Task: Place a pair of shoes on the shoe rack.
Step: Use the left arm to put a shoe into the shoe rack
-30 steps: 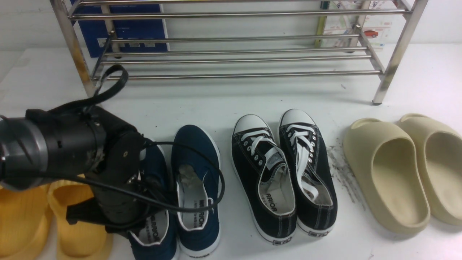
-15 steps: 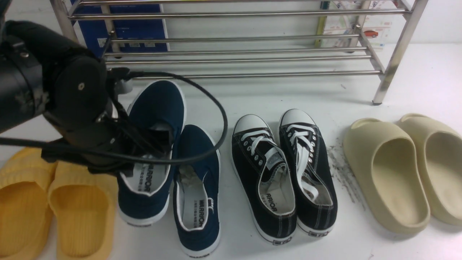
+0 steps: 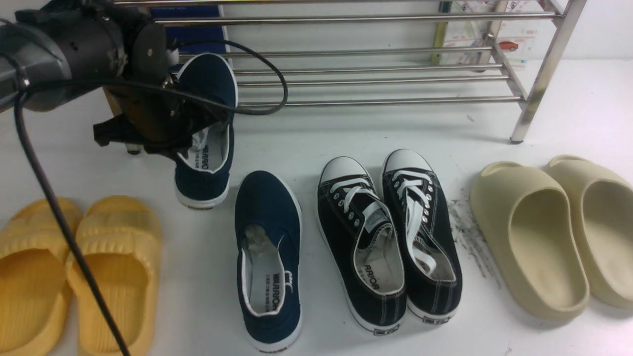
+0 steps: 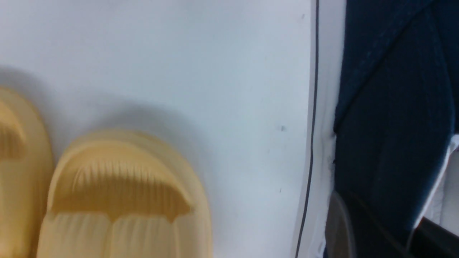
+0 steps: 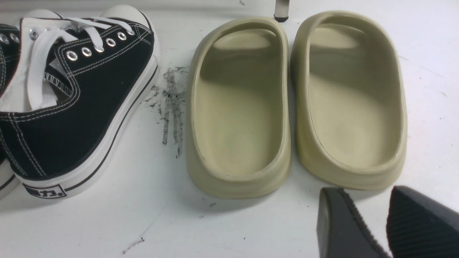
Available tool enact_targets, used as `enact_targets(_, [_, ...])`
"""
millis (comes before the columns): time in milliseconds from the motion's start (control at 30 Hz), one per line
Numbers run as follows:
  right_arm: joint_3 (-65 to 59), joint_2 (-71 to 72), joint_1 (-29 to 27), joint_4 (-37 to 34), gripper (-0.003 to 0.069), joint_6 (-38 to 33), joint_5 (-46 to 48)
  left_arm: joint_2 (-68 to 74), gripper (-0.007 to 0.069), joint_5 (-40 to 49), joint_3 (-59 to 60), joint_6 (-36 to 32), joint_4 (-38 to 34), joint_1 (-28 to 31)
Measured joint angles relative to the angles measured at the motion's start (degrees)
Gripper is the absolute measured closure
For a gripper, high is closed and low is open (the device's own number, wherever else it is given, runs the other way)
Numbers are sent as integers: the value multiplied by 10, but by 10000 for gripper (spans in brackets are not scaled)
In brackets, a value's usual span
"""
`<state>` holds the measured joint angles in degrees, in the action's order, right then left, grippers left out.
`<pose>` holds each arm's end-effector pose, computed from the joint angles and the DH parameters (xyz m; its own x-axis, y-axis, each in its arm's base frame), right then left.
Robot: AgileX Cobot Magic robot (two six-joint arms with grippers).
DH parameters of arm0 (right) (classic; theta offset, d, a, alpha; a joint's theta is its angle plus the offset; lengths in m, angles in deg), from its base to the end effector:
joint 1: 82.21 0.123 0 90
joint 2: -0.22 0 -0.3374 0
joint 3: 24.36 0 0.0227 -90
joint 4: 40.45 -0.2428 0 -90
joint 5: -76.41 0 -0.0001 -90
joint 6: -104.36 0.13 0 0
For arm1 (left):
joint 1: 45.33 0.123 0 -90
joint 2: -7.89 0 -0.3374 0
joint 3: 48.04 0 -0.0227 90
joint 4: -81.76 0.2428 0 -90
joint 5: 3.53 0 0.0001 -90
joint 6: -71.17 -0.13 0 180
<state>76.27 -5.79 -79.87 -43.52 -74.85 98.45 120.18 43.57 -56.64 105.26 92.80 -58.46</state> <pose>0.0285 0.0038 0.1616 -0.3019 0.0511 -0.9520 -0.0409 0.9969 0.0665 0.4258 -0.0806 0.2880 -0.8267 -0.2612 -0.4983 -0.2370 0.9650 -0.1126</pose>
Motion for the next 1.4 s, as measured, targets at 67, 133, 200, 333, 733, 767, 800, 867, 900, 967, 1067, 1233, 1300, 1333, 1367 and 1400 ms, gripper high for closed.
enact_targets(67, [0, 0, 0, 0, 419, 0, 0, 17, 610, -3, -24, -4, -3, 6])
enact_targets(133, [0, 0, 0, 0, 419, 0, 0, 53, 610, -7, -76, -22, -13, 18])
enact_targets(200, [0, 0, 0, 0, 419, 0, 0, 80, 610, -8, -116, -33, -28, 28])
enact_targets(333, [0, 0, 0, 0, 419, 0, 0, 136, 610, -8, -184, -57, -55, 42])
enact_targets(733, [0, 0, 0, 0, 419, 0, 0, 209, 610, 27, -293, -73, -67, 48])
enact_targets(767, [0, 0, 0, 0, 419, 0, 0, 209, 610, 29, -295, -73, -67, 48])
enact_targets(800, [0, 0, 0, 0, 419, 0, 0, 209, 610, 29, -295, -73, -67, 48])
enact_targets(867, [0, 0, 0, 0, 419, 0, 0, 209, 610, 30, -295, -73, -67, 48])
enact_targets(900, [0, 0, 0, 0, 419, 0, 0, 209, 610, 30, -295, -73, -67, 48])
enact_targets(967, [0, 0, 0, 0, 419, 0, 0, 209, 603, 29, -295, -73, -68, 48])
enact_targets(1067, [0, 0, 0, 0, 419, 0, 0, 206, 573, 24, -295, -73, -69, 48])
enact_targets(1233, [0, 0, 0, 0, 419, 0, 0, 188, 471, -2, -296, -73, -82, 48])
enact_targets(1300, [0, 0, 0, 0, 419, 0, 0, 182, 444, -3, -296, -72, -86, 48])
enact_targets(1333, [0, 0, 0, 0, 419, 0, 0, 173, 413, -3, -297, -72, -90, 48])
enact_targets(1367, [0, 0, 0, 0, 419, 0, 0, 167, 394, -1, -297, -72, -92, 48])
enact_targets(1400, [0, 0, 0, 0, 419, 0, 0, 161, 379, 3, -297, -72, -92, 48])
